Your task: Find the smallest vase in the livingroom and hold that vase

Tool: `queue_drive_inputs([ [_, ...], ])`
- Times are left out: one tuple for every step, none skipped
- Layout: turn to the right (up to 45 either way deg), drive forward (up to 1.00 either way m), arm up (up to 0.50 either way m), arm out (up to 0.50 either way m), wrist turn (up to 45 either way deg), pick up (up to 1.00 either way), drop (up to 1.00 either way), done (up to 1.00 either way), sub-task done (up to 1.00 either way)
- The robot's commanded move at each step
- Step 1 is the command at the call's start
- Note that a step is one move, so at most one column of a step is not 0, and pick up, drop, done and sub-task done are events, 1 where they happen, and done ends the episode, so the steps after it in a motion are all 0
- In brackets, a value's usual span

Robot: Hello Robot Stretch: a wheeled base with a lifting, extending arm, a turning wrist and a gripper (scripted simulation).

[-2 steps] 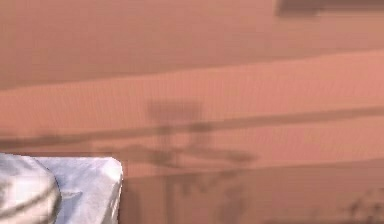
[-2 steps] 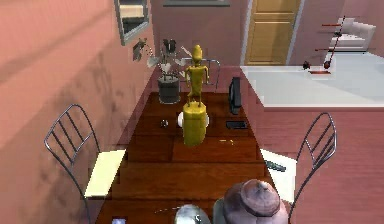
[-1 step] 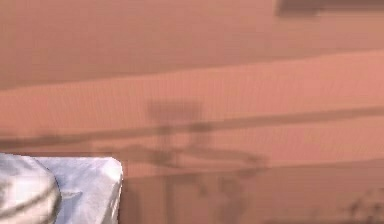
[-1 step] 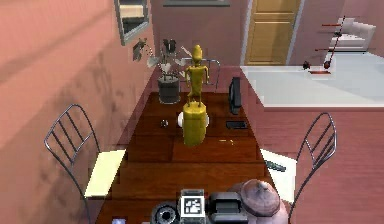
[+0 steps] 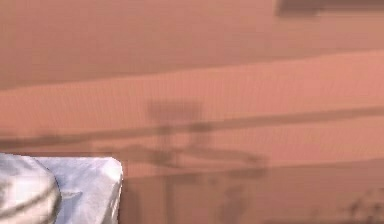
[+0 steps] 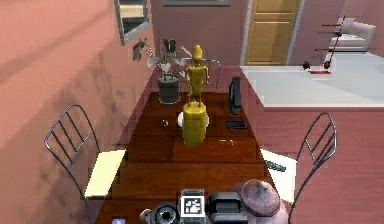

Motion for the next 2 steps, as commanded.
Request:
queue_drive_inputs([
  [0.0, 0.0, 0.0, 0.0, 45.0, 0.0, 0.0, 0.0, 0.0],
  [0.0, 0.0, 0.0, 0.0, 45.0, 0.0, 0.0, 0.0, 0.0],
])
